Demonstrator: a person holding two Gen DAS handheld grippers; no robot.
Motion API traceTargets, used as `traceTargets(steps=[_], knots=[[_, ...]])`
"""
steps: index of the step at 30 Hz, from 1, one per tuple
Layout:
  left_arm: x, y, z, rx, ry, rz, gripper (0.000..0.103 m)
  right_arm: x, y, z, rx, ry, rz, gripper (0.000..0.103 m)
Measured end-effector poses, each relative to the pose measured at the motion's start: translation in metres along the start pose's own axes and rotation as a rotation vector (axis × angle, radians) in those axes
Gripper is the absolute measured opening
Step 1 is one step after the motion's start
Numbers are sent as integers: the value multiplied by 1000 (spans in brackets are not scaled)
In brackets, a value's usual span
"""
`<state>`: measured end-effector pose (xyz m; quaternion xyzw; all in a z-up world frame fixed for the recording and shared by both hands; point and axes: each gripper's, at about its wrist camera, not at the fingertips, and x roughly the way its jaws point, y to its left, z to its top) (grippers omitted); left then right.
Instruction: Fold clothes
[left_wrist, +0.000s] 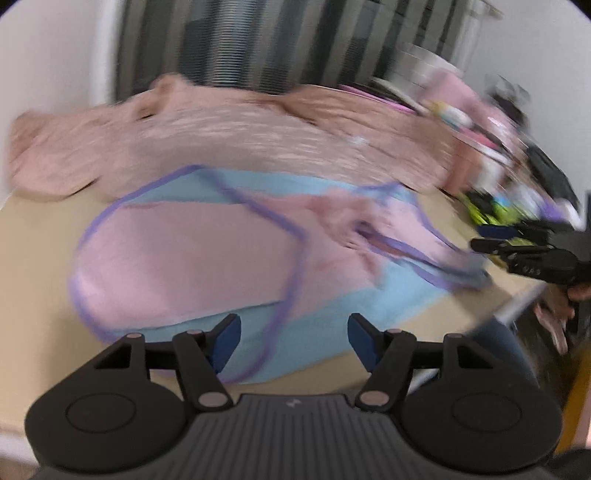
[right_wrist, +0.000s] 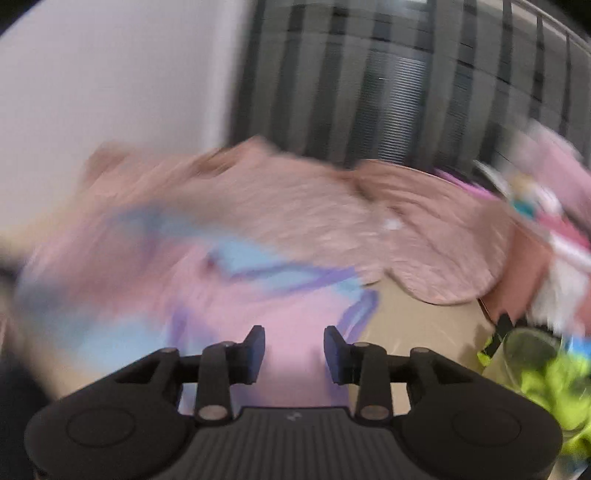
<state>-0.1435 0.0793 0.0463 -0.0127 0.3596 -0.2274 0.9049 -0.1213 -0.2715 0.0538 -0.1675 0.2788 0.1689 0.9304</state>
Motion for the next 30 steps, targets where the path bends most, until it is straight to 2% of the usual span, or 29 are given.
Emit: traceTargets(steps=[2,4,8,10,12,14,15,16,20,21,22,23,24,25,26,27,29,30], knots=[[10,-19,-3,79,15,-40,65,-8,5,-11,-72,46,6,33],[21,-34,-8,141,41,-56,65,-11,5,-20,-91,70,3,33],[38,-36,-15,149,78,-27,65,-8,-3,-26,-75,70,0,33],[39,-28,-16,126,72,-10,54,-5,-7,-30,-69,72,14,32],[38,-21,-18,110,68,8,24,1,-9,-34,-70,85,24,30],[36,-14,-19,97,65,25,9,6,-9,-37,-63,103,37,21],[35,-11,-19,91,64,28,2,7,-10,-38,-44,109,47,10],[33,-9,-20,84,58,38,1,9,-11,-38,-22,113,57,3],[24,0,-22,63,44,83,0,4,-6,-34,0,156,86,3],[21,1,-22,54,43,90,2,0,-4,-34,-14,153,94,4],[19,3,-23,45,40,92,6,-5,-1,-33,-31,145,103,14],[15,4,-23,39,30,71,27,-11,2,-33,-57,125,111,23],[12,5,-23,36,20,49,59,-15,3,-34,-78,105,120,48],[10,4,-23,52,10,24,70,-17,4,-35,-98,86,132,57],[7,1,-24,85,-7,4,77,-17,4,-36,-103,84,141,56],[6,-3,-24,123,-13,-3,77,-15,4,-36,-104,88,148,54],[12,-7,-24,175,21,31,76,-7,1,-38,-85,109,152,41],[17,-5,-25,187,40,59,73,-5,-2,-38,-66,106,156,31]])
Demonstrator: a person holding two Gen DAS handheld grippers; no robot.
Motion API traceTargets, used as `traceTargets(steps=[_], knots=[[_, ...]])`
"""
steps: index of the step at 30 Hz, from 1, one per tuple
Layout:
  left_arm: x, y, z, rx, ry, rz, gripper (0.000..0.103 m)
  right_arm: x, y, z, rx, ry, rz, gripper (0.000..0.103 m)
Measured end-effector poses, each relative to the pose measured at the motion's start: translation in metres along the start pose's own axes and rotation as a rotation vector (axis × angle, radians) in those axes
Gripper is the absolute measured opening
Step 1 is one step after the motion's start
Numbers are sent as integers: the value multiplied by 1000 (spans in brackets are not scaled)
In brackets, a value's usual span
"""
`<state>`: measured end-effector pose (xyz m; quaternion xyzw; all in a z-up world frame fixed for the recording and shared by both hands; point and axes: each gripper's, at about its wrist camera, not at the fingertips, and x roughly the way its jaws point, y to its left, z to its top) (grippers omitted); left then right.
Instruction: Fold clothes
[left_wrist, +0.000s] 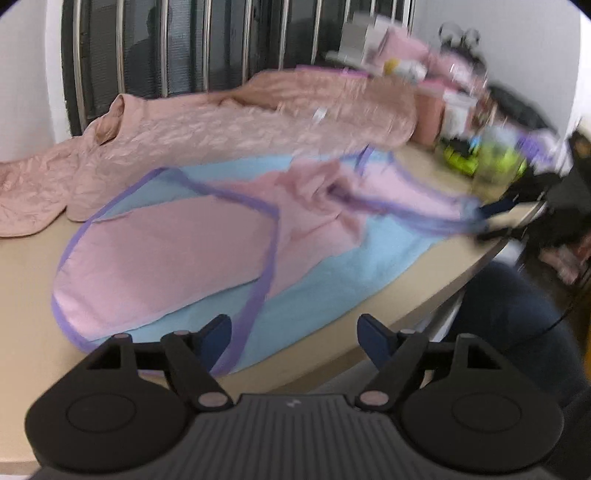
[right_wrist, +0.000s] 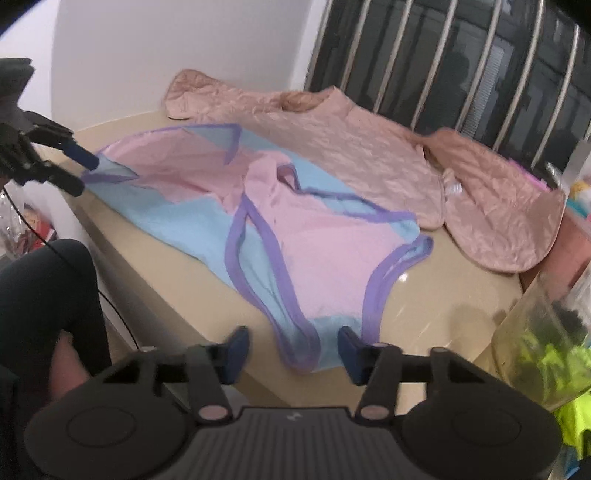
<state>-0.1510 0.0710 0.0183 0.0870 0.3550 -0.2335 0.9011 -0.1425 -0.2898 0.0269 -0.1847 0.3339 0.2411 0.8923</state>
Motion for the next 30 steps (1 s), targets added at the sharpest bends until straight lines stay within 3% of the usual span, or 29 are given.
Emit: traceTargets(steps=[1,7,8,9,13,18,23,25,28,30], knots=[[4,2,-2,3,18,20,70,1,-4,0,22,-2,9,23],[2,22,-10,-24,16,-1,55,2,-12,-5,92,-11,39,11],[0,26,-10,-32,12,7,37,2,-12,-5,94,-11,35,10],[0,29,-10,-39,12,19,4,3,-12,-4,94,-11,28,6],[-7,38,-6,-49,23,21,1,5,-10,-2,86,-10,3,2],[-19,38,12,-53,-63,43,2,-7,-18,11,123,-83,-35,2],[2,64,44,-160,-128,71,2,7,-36,34,172,-134,-128,2],[22,68,59,-153,-89,71,2,25,-37,46,148,-107,-186,3],[50,71,71,-156,-42,197,10,54,-37,60,121,-61,-259,5],[49,80,70,-232,-36,261,31,58,-35,64,112,-41,-271,13]])
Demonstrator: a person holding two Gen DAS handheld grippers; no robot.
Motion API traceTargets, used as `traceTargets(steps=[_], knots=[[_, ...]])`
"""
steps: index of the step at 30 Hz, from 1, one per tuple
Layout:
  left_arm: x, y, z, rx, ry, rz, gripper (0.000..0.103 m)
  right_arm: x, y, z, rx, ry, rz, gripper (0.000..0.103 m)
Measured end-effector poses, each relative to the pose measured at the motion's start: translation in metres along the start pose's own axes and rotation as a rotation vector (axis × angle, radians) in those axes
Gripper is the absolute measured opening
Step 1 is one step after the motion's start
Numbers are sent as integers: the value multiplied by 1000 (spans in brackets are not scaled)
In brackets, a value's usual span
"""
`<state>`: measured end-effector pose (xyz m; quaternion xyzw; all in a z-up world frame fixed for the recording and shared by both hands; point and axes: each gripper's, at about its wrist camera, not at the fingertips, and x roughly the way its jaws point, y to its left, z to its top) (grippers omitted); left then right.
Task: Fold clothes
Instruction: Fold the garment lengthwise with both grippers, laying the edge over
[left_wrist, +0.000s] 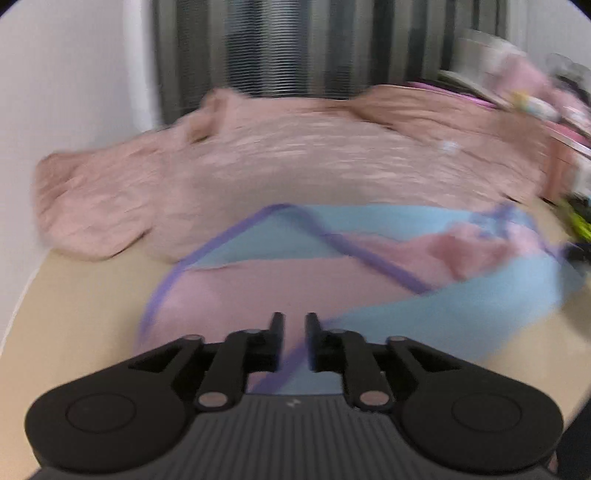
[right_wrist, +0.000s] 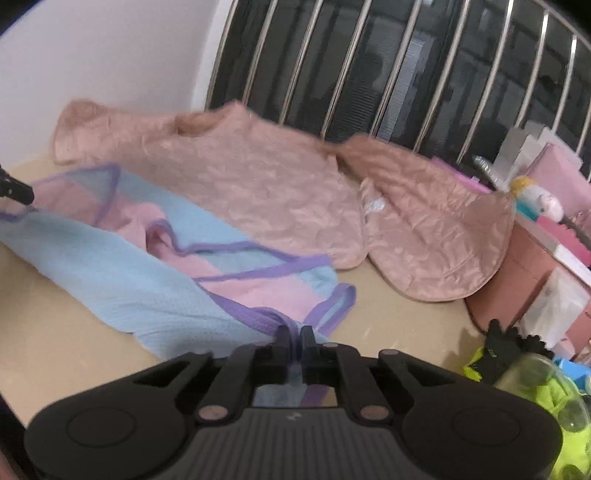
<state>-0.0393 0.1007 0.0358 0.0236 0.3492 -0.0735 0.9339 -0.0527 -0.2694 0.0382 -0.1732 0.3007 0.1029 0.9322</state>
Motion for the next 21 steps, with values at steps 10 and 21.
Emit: traceTargets(steps=[10,21], knots=[[-66,49,-53,-87,-26,-98,65,-63,-7,-28,79,-36,36,36],[-20,51,-47,-12,42,-33,18,-24,-14,-41,217,31,44,28]])
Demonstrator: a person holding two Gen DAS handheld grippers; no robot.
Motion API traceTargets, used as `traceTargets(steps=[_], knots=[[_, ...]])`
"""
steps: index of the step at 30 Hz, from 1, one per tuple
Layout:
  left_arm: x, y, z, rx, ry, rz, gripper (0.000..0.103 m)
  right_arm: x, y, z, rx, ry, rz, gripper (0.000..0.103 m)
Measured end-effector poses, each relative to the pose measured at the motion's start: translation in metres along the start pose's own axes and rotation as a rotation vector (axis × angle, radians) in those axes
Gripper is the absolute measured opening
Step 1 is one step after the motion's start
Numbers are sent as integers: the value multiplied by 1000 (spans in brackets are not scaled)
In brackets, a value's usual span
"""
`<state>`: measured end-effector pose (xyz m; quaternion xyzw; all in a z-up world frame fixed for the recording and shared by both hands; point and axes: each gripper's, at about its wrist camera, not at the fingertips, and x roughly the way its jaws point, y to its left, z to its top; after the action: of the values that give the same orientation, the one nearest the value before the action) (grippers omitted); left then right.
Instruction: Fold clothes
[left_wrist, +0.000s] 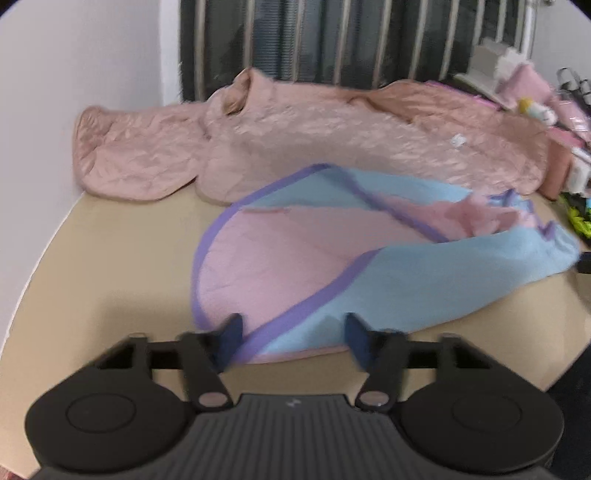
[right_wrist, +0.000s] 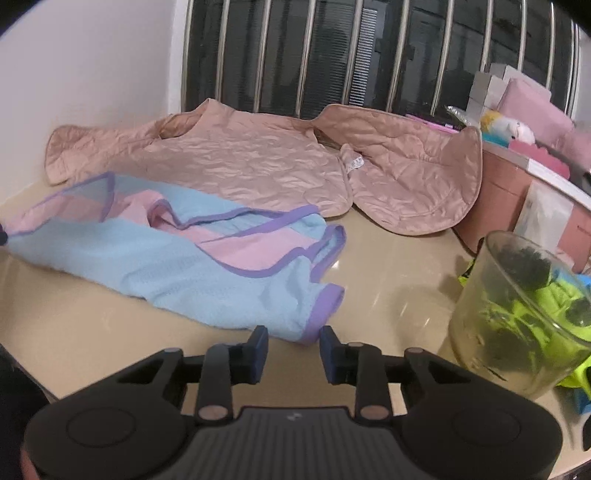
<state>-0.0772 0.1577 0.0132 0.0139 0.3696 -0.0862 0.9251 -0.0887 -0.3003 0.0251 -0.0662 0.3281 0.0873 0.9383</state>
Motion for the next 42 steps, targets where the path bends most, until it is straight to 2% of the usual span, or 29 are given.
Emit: traceTargets(steps=[1,3,7,9,10,11,13,15,19,24,26,28,30,32,34,38,42], knots=[[-1,2,0,-7,-8,-17,7,1,0,-1,14,2,4,22],[-4,7,-1,-23,-26,-46,3,5,-3,-2,54,6,-2,6],[-11,12,1,-68,-75,-21,3,2,-12,-2,137,-19,25,10],[-12,12,3,-73,-82,-17,3,5,-16,1,167,-16,31,20],[-10,11,4,-70,-79,-11,3,7,-17,2,181,-12,32,20],[-8,10,4,-66,-76,-4,3,11,-16,3,178,2,19,20],[-5,8,6,-59,-70,9,3,18,-8,6,150,24,-18,8],[-5,9,6,-59,-69,25,3,18,1,11,111,42,-55,6],[-10,12,2,-78,-51,37,1,6,11,16,-13,78,-169,4],[-19,6,-2,-90,-41,34,0,-5,5,14,-100,155,-247,5],[-21,2,0,-99,-46,20,3,-4,6,12,-153,177,-289,7],[-26,-6,9,-96,-78,-2,14,-9,9,13,-173,156,-320,14],[-25,-15,26,-82,-110,-23,34,-19,14,18,-162,109,-310,22],[-19,-26,47,-71,-138,-40,37,-28,18,25,-146,64,-290,26],[1,-35,74,-102,-111,-64,43,-31,23,31,-142,27,-252,27],[62,-54,124,-160,0,-137,43,-15,44,32,-185,41,-180,28],[112,-72,147,-184,103,-190,41,-5,62,23,-231,62,-159,28]])
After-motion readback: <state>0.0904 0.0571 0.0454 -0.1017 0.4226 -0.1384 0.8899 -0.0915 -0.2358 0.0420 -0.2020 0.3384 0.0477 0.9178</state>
